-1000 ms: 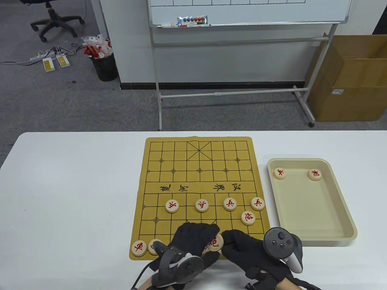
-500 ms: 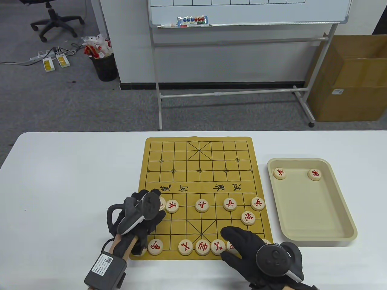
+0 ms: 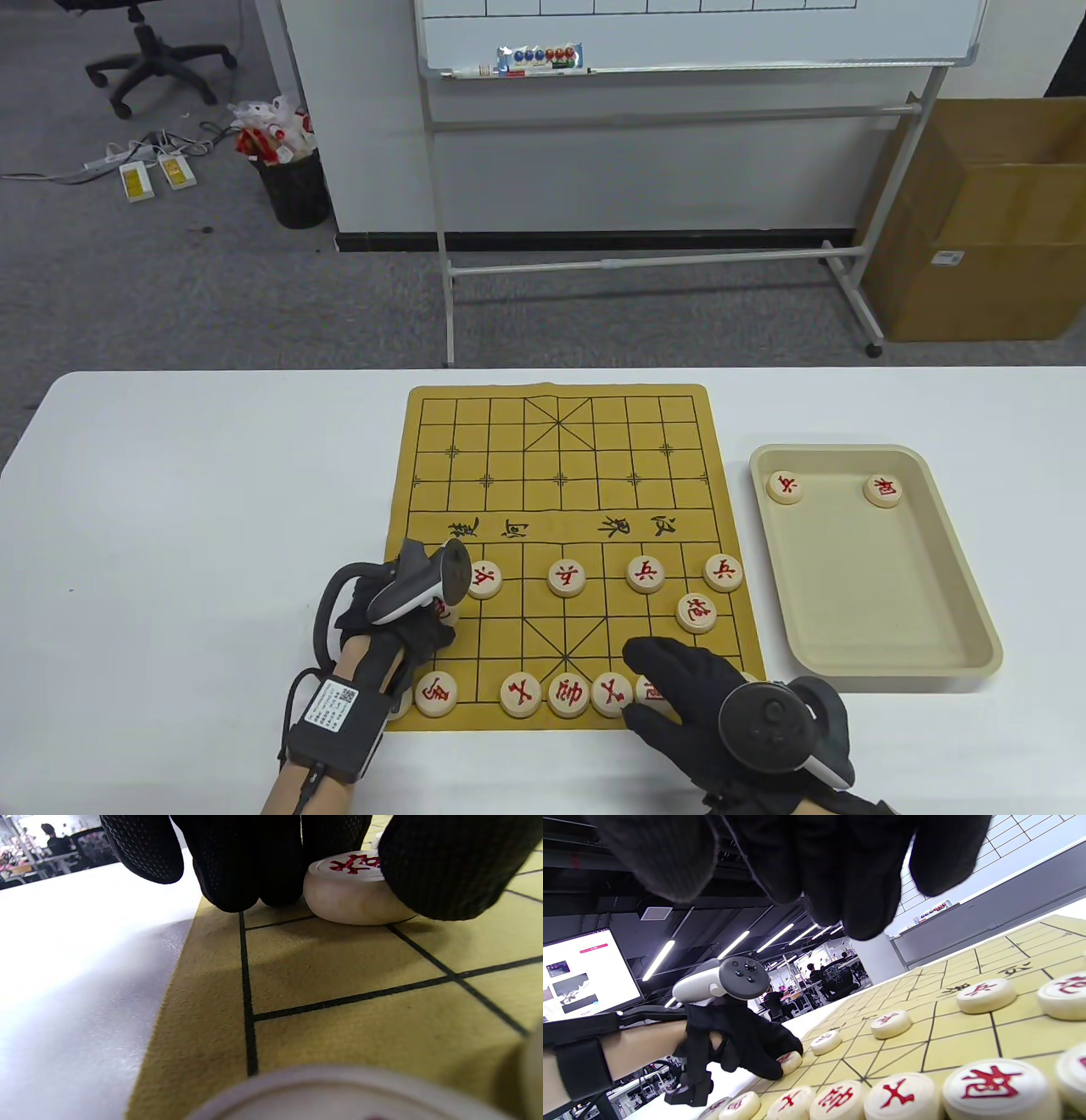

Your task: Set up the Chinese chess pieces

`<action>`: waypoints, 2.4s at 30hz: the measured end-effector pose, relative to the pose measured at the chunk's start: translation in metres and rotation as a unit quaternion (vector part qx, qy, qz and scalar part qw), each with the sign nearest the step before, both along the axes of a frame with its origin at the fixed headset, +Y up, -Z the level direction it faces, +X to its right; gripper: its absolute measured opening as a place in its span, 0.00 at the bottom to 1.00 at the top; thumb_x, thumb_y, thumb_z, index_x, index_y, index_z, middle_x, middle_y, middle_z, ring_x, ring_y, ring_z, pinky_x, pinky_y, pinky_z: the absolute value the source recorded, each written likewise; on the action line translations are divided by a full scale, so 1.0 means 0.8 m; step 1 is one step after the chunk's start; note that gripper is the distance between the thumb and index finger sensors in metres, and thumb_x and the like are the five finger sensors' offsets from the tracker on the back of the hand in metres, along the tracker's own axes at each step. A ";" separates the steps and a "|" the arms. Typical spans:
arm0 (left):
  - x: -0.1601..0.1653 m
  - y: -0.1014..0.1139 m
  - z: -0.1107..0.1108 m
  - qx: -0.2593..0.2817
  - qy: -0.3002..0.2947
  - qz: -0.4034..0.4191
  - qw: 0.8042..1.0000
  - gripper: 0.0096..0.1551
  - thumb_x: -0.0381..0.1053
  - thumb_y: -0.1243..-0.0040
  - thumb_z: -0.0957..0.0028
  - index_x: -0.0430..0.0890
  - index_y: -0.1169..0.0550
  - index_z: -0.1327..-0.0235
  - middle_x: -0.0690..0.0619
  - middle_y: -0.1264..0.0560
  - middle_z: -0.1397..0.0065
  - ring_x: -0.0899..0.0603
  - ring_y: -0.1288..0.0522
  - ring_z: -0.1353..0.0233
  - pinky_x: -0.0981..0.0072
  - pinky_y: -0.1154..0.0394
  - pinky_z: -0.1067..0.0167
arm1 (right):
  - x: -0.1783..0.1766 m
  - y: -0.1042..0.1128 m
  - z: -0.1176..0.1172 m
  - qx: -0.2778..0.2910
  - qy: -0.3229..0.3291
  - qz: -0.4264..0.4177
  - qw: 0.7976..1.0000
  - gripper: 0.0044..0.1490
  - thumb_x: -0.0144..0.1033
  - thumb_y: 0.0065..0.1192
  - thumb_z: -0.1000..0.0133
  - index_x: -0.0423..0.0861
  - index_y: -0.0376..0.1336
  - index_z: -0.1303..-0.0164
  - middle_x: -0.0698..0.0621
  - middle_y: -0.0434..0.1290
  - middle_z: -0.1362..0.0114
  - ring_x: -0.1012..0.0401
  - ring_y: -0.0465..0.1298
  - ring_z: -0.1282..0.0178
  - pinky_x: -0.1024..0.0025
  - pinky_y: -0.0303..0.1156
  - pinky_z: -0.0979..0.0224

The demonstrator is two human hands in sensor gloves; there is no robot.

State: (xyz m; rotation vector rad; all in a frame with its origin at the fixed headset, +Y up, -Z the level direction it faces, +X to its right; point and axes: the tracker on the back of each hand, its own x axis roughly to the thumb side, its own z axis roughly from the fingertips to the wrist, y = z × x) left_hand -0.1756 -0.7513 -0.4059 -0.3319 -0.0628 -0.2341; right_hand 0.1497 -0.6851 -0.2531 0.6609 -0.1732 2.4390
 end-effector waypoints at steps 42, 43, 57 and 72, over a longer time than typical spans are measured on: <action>0.101 0.072 0.154 0.172 -0.194 0.365 0.894 0.46 0.68 0.43 0.59 0.54 0.35 0.25 0.50 0.35 0.19 0.41 0.32 0.20 0.39 0.32 0.27 | 0.101 0.078 -0.114 0.008 -0.181 0.023 0.983 0.47 0.50 0.71 0.50 0.44 0.60 0.21 0.43 0.69 0.21 0.46 0.74 0.25 0.41 0.63 0.21; 0.101 0.072 0.154 0.173 -0.194 0.364 0.894 0.46 0.68 0.43 0.59 0.53 0.35 0.25 0.50 0.35 0.19 0.41 0.32 0.20 0.39 0.32 0.27 | 0.116 0.083 -0.135 -0.005 -0.201 0.026 0.979 0.47 0.50 0.72 0.49 0.45 0.59 0.21 0.43 0.69 0.20 0.46 0.73 0.25 0.41 0.63 0.21; 0.101 0.067 0.157 0.158 -0.192 0.366 0.897 0.46 0.67 0.43 0.59 0.53 0.35 0.25 0.50 0.34 0.19 0.40 0.32 0.20 0.40 0.31 0.28 | 0.180 -0.041 -0.341 -0.161 -0.334 0.298 0.880 0.41 0.44 0.68 0.47 0.56 0.59 0.21 0.44 0.68 0.19 0.47 0.72 0.23 0.38 0.60 0.20; 0.103 0.063 0.156 0.147 -0.193 0.357 0.902 0.46 0.67 0.43 0.59 0.53 0.35 0.25 0.50 0.34 0.19 0.40 0.32 0.20 0.40 0.31 0.28 | 0.191 -0.074 -0.361 -0.169 -0.383 0.269 0.868 0.38 0.52 0.74 0.55 0.52 0.69 0.33 0.47 0.78 0.29 0.49 0.81 0.32 0.42 0.67 0.23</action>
